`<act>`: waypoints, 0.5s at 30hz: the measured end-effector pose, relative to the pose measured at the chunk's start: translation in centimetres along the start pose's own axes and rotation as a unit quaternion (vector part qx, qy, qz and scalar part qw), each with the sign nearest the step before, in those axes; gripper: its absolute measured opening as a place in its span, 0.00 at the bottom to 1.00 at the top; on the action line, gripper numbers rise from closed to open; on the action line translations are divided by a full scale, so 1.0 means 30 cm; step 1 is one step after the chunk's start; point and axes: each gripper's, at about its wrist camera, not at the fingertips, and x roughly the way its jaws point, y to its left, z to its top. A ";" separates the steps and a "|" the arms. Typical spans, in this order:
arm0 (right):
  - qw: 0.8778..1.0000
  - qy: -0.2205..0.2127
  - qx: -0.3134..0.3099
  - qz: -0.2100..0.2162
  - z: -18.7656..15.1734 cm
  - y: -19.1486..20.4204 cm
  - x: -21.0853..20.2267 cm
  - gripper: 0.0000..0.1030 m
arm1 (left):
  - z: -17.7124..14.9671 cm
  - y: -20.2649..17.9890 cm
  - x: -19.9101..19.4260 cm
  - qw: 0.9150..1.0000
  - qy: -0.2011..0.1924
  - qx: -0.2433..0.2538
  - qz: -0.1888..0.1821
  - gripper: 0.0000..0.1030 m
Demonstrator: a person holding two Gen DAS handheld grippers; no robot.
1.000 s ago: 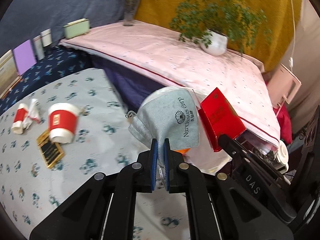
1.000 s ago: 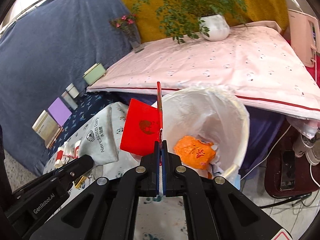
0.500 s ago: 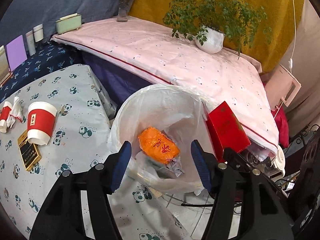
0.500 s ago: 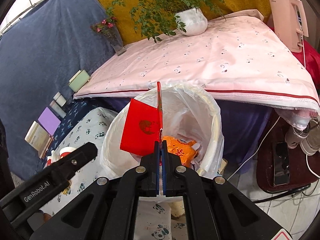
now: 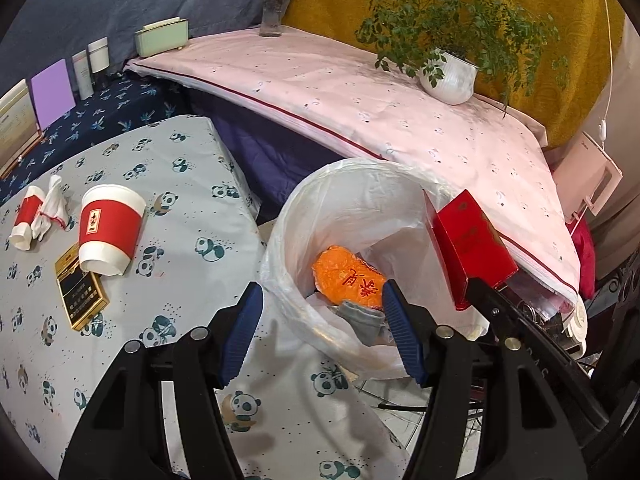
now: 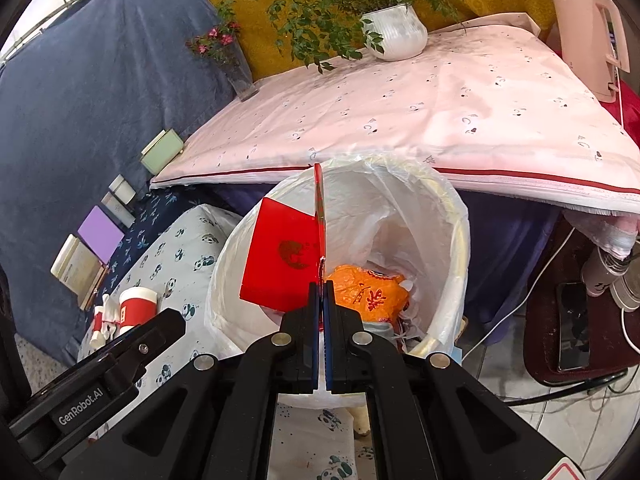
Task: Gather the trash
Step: 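Open the left gripper, then the right gripper, over the bin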
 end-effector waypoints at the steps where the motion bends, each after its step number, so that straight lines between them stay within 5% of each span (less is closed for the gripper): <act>1: 1.000 0.001 -0.001 0.000 0.003 0.004 0.004 0.02 | -0.003 0.007 -0.002 1.000 0.000 -0.002 0.002 0.57; 5: 1.000 -0.001 -0.003 0.000 0.009 0.034 0.016 0.12 | -0.009 0.045 -0.010 1.000 -0.002 -0.012 0.014 0.59; 10: 1.000 -0.010 -0.013 0.007 0.005 0.087 0.000 0.25 | -0.020 0.118 -0.040 0.998 -0.016 -0.039 0.042 0.78; 15: 0.999 -0.010 -0.028 0.018 -0.013 0.157 -0.014 0.34 | -0.037 0.196 -0.068 0.996 -0.018 -0.067 0.061 0.79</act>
